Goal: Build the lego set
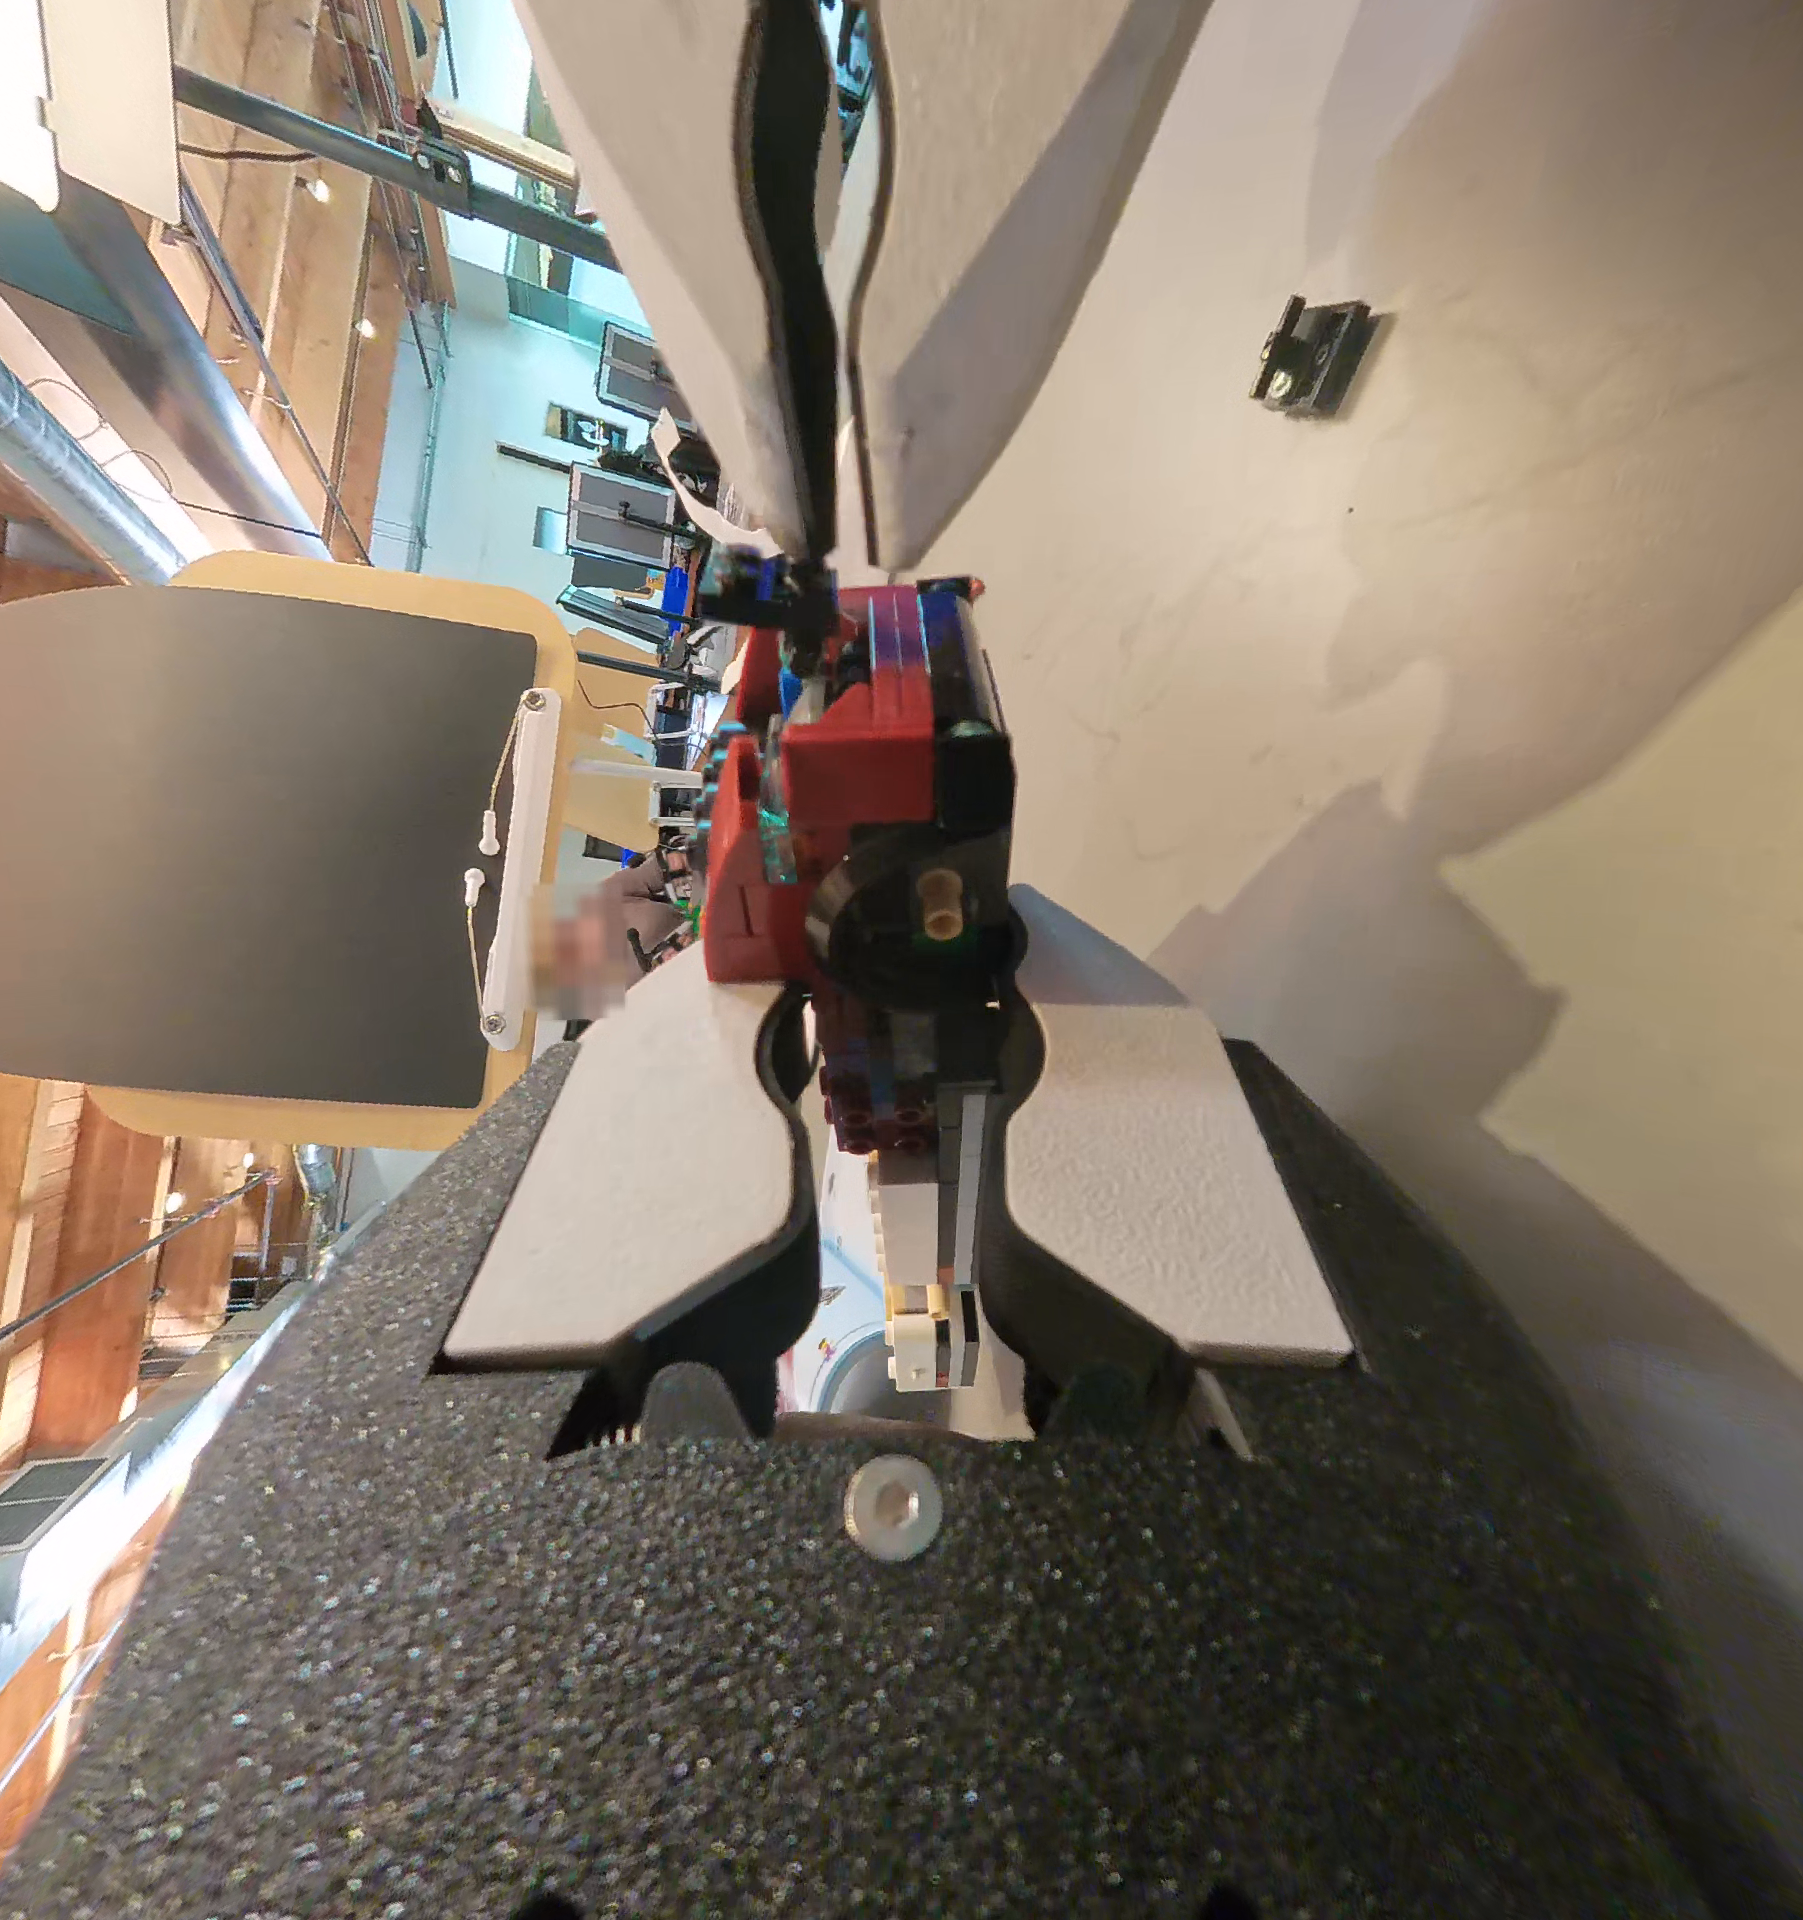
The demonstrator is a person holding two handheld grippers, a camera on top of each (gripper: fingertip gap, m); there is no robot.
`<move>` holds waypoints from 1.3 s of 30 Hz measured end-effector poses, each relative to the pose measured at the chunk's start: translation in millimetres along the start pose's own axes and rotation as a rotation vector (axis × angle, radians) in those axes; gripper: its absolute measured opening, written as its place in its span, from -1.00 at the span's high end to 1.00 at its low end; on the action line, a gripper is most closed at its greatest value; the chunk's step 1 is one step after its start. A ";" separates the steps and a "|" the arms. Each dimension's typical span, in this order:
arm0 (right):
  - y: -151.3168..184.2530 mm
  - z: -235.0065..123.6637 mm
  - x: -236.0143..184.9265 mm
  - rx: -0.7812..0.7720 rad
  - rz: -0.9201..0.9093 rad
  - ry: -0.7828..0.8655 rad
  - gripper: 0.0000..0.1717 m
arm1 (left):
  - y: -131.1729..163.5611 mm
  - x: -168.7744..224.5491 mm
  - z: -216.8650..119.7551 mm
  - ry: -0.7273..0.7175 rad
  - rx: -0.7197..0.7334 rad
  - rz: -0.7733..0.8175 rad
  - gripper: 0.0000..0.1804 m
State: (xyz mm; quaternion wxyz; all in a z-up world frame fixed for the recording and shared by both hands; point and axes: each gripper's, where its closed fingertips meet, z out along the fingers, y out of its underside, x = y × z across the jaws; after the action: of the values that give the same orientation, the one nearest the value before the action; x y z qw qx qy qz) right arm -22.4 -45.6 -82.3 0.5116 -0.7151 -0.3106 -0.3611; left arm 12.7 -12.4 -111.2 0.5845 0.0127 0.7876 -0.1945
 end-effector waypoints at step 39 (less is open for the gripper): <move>-52.6 -39.5 -141.5 -0.104 0.295 -0.668 0.77 | 1.4 8.7 -7.7 0.022 0.050 0.040 0.64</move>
State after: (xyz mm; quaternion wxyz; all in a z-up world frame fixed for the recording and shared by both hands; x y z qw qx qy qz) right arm -150.3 -79.0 -165.2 0.3916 -0.8556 -0.3355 -0.0452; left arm 3.3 -10.5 -117.8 0.5790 0.0455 0.7886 -0.2022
